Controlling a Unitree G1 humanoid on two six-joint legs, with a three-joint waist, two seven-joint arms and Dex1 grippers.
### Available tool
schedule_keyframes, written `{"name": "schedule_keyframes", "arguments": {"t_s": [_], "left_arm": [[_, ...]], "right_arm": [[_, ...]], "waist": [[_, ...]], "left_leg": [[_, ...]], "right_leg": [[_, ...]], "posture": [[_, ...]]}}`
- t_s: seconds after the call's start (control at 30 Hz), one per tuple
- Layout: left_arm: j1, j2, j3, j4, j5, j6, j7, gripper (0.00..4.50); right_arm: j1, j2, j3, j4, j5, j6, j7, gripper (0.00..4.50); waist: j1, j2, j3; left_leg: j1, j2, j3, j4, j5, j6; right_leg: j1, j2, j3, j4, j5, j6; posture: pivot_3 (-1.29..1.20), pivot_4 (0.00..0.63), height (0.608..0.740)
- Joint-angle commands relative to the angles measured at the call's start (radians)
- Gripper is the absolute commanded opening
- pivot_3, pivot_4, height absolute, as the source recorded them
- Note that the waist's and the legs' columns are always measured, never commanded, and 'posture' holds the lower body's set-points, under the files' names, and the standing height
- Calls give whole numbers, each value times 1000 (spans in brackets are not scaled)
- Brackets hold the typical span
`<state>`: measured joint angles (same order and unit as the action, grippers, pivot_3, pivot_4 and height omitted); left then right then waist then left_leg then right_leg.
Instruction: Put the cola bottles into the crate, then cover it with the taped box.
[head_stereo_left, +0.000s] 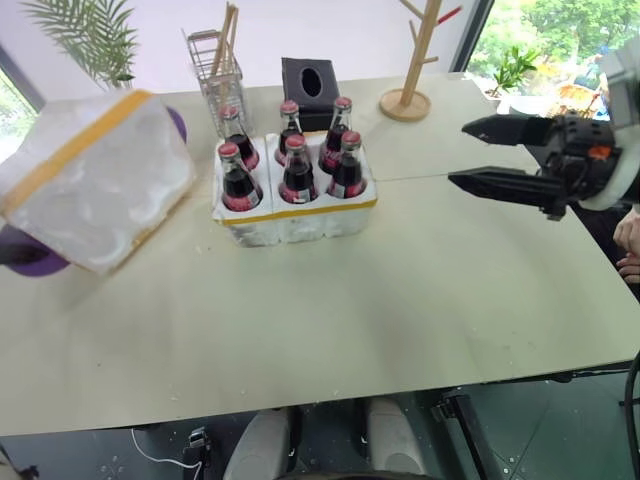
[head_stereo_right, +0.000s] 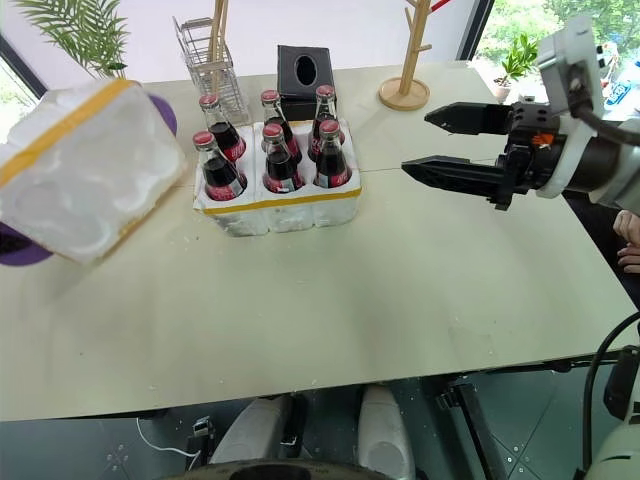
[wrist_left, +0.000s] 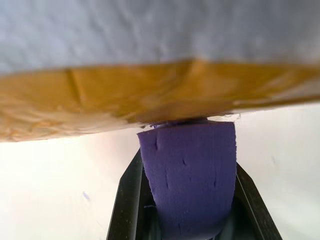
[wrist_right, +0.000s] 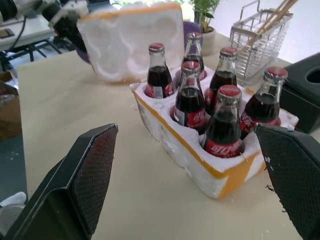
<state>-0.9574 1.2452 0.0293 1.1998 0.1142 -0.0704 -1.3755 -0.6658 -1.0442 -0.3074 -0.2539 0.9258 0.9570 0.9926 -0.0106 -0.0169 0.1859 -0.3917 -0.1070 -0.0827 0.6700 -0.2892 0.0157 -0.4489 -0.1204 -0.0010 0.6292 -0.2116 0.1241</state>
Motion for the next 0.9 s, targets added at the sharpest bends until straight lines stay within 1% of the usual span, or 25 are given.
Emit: {"name": "schedule_keyframes", "arguments": {"t_s": [0.03,0.13,0.27,0.37,0.47,0.6,0.77,0.87,0.9], "left_arm": [[-26,-6,84,-135,-69,-88,146,349],[-22,-37,120,-278,-72,-184,309,349],[-62,-95,74,-453,56,-326,602,349],[-100,-185,39,-564,103,-316,717,349],[-90,-233,-17,-681,195,-341,793,349],[-2,-281,-70,-816,275,-360,858,349],[114,-279,-125,-883,420,-388,951,349],[158,-264,-155,-933,542,-389,1026,349],[174,-270,-159,-951,560,-378,1038,349]], "right_arm": [[27,-27,-73,-43,10,-14,-9,4500],[65,-24,-98,-60,20,-10,-22,4500],[92,-18,-115,-66,30,-8,-38,4500],[106,-18,-122,-60,37,-10,-40,4500],[124,-18,-129,-57,31,-14,-50,4500],[150,-12,-156,-62,43,-8,-77,4500],[200,-5,-174,-87,54,-13,-91,4500],[202,9,-173,-88,64,-16,-109,4500],[197,16,-171,-85,70,-17,-118,4500]], "waist": [[1,0,0],[0,0,0],[1,0,0],[3,0,0],[3,0,0],[-5,1,0],[0,0,0],[3,1,-1],[4,1,-1]], "left_leg": [[0,0,0,0,0,0],[0,0,0,0,0,0],[0,0,0,0,0,0],[0,-1,0,1,1,-2],[0,-1,0,2,1,-2],[-1,0,2,8,1,-3],[-1,0,3,8,0,-1],[0,-1,3,10,-2,2],[0,-1,3,10,-2,3]], "right_leg": [[0,0,0,0,0,0],[0,0,0,0,0,0],[0,0,0,0,0,0],[0,-1,1,-1,0,0],[0,0,1,0,0,0],[1,0,1,0,0,0],[0,0,2,0,0,0],[3,0,2,0,0,0],[3,0,2,0,0,0]], "posture": [[0,150,740],[0,150,740],[0,150,740],[0,150,740],[0,150,740],[0,150,740],[0,150,740],[0,150,740],[0,150,740]]}}
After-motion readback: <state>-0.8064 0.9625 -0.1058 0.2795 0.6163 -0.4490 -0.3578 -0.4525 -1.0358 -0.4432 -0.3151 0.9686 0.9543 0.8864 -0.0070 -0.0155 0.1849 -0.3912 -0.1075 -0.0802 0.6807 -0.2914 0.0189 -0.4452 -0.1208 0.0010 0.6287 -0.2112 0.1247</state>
